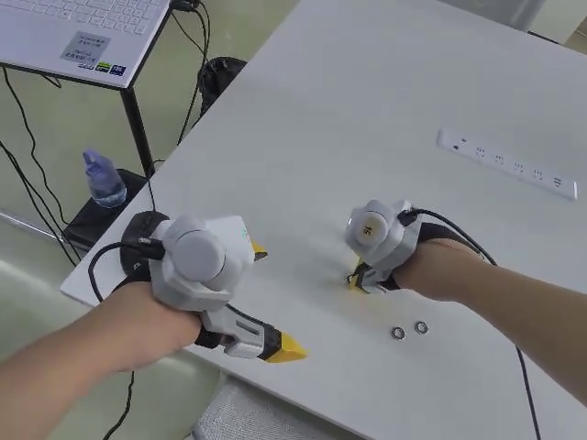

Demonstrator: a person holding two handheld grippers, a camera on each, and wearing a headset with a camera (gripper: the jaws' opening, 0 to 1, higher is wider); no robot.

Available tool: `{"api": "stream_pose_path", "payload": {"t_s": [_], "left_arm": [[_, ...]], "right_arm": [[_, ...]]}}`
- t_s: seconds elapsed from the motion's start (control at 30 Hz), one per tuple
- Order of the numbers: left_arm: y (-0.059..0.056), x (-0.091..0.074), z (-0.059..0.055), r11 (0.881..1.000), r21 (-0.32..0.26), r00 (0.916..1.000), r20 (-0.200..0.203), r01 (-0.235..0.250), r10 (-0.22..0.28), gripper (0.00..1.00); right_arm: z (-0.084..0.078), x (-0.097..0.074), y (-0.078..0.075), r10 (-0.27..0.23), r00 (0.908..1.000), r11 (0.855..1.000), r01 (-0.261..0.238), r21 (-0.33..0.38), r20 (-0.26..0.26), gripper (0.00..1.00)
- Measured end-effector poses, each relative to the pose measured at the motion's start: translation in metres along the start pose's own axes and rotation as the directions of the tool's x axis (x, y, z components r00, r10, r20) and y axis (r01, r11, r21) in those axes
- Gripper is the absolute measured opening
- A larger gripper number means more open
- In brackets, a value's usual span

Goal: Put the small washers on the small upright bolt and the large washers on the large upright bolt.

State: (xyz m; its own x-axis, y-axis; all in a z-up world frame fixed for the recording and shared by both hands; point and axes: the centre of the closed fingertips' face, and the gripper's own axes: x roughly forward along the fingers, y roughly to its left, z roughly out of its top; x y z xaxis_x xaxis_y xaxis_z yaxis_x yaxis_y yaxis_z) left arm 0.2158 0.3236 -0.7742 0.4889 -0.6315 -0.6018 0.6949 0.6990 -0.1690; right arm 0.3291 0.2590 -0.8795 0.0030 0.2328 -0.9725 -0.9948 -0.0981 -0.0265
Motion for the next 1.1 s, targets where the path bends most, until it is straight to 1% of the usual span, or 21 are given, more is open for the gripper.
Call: {"api": "stream_pose_path", "payload": {"t_s": [0.17, 0.23, 0.37, 0.5, 0.67, 0.77, 0.97, 1.0, 1.03, 1.1], "left_arm": [[-0.002, 0.0, -0.001, 1.0, -0.003, 1.0, -0.004, 0.003, -0.003, 0.85], [-0.002, 0.0, -0.001, 1.0, -0.003, 1.0, -0.004, 0.003, -0.003, 0.85], [-0.001, 0.0, 0.0, 1.0, -0.003, 1.0, 0.0, -0.001, 0.001, 0.85], [0.0, -0.001, 0.0, 1.0, -0.002, 1.0, 0.004, -0.004, 0.004, 0.86], [0.0, -0.001, 0.0, 1.0, -0.003, 1.0, 0.004, -0.008, 0.008, 0.86], [-0.002, 0.0, -0.001, 1.0, 0.002, 0.9999, -0.006, -0.009, 0.009, 0.86], [-0.007, 0.002, 0.003, 1.0, 0.007, 1.0, -0.004, -0.009, 0.009, 0.86], [-0.007, 0.002, 0.003, 1.0, 0.01, 0.9999, -0.005, -0.009, 0.009, 0.86], [-0.006, 0.002, 0.003, 1.0, 0.009, 0.9999, -0.008, -0.015, 0.015, 0.86], [-0.005, 0.002, 0.004, 1.0, 0.001, 0.9998, 0.0, -0.02, 0.02, 0.86]], "right_arm": [[0.0, 0.0, -0.002, 0.004, 0.9999, 1.0, -0.004, 0.026, 0.012, 0.13], [-0.001, 0.0, -0.002, 0.009, 0.9997, 0.999, -0.01, 0.046, 0.024, 0.13], [-0.001, -0.003, 0.0, 0.014, 0.9993, 0.997, -0.017, 0.072, 0.034, 0.13], [-0.005, -0.009, 0.001, 0.014, 0.9995, 0.996, -0.017, 0.084, 0.028, 0.12], [-0.012, -0.023, 0.001, 0.018, 0.9995, 0.994, -0.02, 0.104, 0.026, 0.12], [-0.02, -0.03, 0.0, 0.019, 0.9994, 0.993, -0.022, 0.117, 0.028, 0.12], [-0.039, -0.045, -0.001, 0.015, 0.9992, 0.985, -0.021, 0.168, 0.038, 0.12], [-0.044, -0.048, 0.0, 0.02, 0.9991, 0.984, -0.026, 0.178, 0.037, 0.12], [-0.046, -0.048, 0.001, 0.023, 0.9991, 0.984, -0.029, 0.178, 0.037, 0.12], [-0.055, -0.053, 0.001, 0.014, 0.9994, 0.983, -0.02, 0.182, 0.032, 0.12]]}}
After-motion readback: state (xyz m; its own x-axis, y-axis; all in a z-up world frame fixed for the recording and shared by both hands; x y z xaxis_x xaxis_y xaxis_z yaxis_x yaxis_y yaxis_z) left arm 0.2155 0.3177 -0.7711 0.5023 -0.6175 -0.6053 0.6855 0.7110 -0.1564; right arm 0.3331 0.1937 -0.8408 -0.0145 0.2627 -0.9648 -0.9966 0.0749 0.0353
